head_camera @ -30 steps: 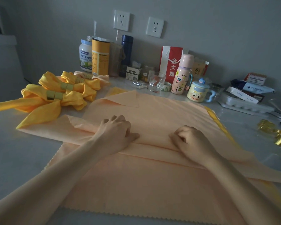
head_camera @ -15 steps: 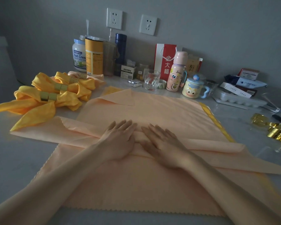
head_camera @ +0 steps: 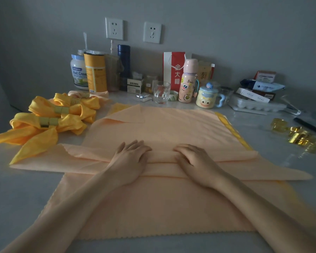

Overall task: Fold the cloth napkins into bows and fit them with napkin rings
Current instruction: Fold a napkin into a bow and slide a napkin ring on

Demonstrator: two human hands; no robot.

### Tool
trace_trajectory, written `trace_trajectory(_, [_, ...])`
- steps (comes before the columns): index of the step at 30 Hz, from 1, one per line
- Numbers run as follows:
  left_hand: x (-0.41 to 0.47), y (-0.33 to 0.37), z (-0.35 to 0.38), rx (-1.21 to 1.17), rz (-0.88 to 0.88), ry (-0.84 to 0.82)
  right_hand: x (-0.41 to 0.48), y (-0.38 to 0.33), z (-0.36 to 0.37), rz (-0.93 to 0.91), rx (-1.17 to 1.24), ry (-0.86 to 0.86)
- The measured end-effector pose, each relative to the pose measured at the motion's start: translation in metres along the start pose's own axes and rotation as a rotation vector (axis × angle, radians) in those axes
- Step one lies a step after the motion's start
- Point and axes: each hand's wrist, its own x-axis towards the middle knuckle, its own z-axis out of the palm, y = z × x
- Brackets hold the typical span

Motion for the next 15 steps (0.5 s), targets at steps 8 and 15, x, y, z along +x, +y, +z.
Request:
trace_trajectory(8, [-0.003,0.003,0.000,0.007,0.041,0.107,-0.010,0.005,-0.014,0.013,0.086,0.057])
trace_trajectory(15, [-0.004,0.003,-0.001,0.014,0.096,0.190,-0.010,0.015,-0.019,0.013,0.128,0.132])
